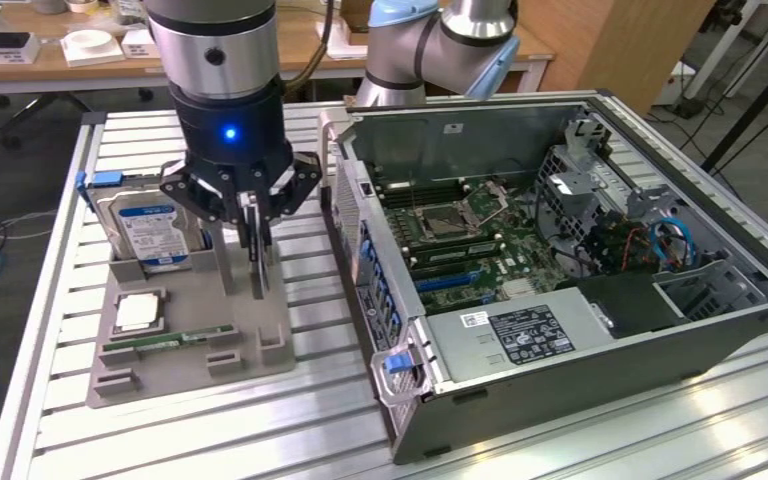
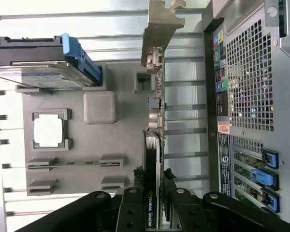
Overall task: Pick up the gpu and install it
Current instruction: 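Pick up the gpu and move the gpu toward the slot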
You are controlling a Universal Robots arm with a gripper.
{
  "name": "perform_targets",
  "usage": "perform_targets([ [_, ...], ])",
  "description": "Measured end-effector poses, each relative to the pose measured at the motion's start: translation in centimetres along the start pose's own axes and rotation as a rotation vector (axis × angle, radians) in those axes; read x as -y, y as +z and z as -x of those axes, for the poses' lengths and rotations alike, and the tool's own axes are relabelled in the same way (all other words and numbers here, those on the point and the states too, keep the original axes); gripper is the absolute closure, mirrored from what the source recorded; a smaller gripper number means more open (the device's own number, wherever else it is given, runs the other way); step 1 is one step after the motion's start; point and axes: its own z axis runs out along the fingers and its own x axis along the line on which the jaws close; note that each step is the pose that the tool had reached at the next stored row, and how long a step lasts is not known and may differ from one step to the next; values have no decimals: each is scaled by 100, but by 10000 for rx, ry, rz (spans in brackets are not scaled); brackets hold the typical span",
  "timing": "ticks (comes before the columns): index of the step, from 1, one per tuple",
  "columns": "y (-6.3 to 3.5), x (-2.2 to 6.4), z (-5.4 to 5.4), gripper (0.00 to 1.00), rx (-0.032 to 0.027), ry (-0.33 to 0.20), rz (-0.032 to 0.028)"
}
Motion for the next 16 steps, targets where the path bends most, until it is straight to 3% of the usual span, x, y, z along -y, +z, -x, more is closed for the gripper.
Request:
perform_targets([
  [16, -92, -5, 2, 74, 0, -1, 1],
])
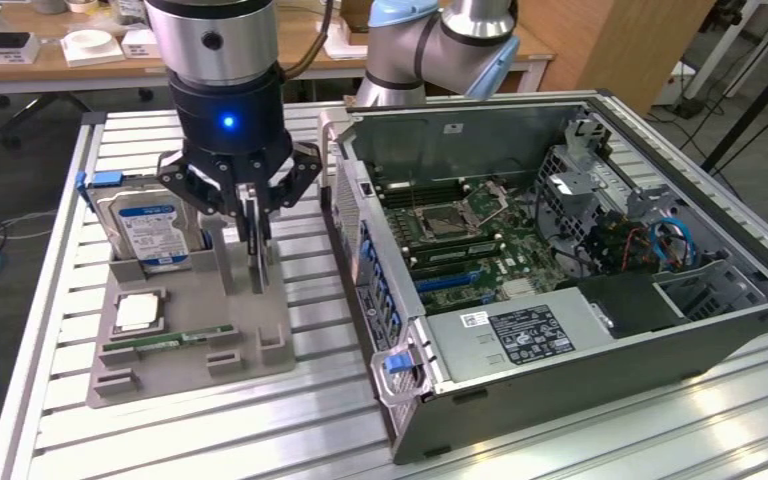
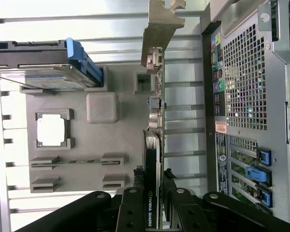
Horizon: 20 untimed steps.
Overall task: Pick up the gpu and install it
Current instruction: 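Pick up the gpu and move the gpu toward the slot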
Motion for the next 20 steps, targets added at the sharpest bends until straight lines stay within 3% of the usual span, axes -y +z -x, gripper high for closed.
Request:
perform_targets([
  [20, -40, -2, 1, 74, 0, 1, 0],
])
